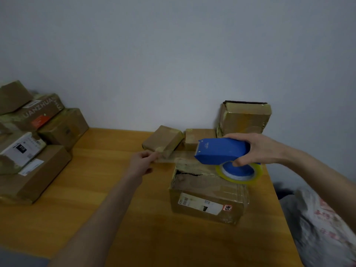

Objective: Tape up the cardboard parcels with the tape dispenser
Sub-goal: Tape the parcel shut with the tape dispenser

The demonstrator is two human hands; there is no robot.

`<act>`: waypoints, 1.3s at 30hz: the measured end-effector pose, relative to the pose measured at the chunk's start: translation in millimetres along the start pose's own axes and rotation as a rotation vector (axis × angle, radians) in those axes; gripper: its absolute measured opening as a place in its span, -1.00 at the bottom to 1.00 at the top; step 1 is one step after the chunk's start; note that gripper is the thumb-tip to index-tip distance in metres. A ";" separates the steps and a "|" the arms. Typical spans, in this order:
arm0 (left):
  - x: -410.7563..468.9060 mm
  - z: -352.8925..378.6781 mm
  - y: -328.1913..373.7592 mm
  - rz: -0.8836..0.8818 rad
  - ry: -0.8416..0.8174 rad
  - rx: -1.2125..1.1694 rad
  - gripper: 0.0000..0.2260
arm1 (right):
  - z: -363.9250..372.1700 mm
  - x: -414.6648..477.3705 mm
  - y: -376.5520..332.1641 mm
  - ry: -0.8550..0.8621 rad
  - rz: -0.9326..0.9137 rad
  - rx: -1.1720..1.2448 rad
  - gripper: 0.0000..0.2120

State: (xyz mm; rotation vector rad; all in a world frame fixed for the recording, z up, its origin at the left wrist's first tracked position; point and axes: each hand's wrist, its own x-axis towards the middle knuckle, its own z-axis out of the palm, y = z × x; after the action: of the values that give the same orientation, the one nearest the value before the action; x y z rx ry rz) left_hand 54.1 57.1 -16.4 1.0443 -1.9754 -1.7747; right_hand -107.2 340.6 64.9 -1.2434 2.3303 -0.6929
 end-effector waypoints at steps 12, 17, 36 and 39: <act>4.9 12.2 -41.1 -0.007 0.060 0.156 -0.80 | 8.8 2.0 17.8 -0.076 0.065 -0.157 -0.46; 3.3 30.8 -67.3 -0.079 0.017 0.240 -0.82 | 16.3 7.4 16.6 -0.127 0.085 -0.249 -0.49; -31.8 70.4 -44.8 0.731 -0.426 1.194 -0.02 | 25.9 18.5 13.8 -0.139 0.091 -0.316 -0.43; -31.9 76.1 -57.7 0.719 -0.435 1.459 -0.07 | 24.0 13.1 15.6 -0.126 0.087 -0.284 -0.40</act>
State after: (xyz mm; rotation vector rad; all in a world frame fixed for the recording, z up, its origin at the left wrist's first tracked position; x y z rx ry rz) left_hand 45.8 136.1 -78.4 -0.0091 -3.2906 0.0289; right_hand -110.5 331.4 35.1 -1.2522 2.4195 -0.2516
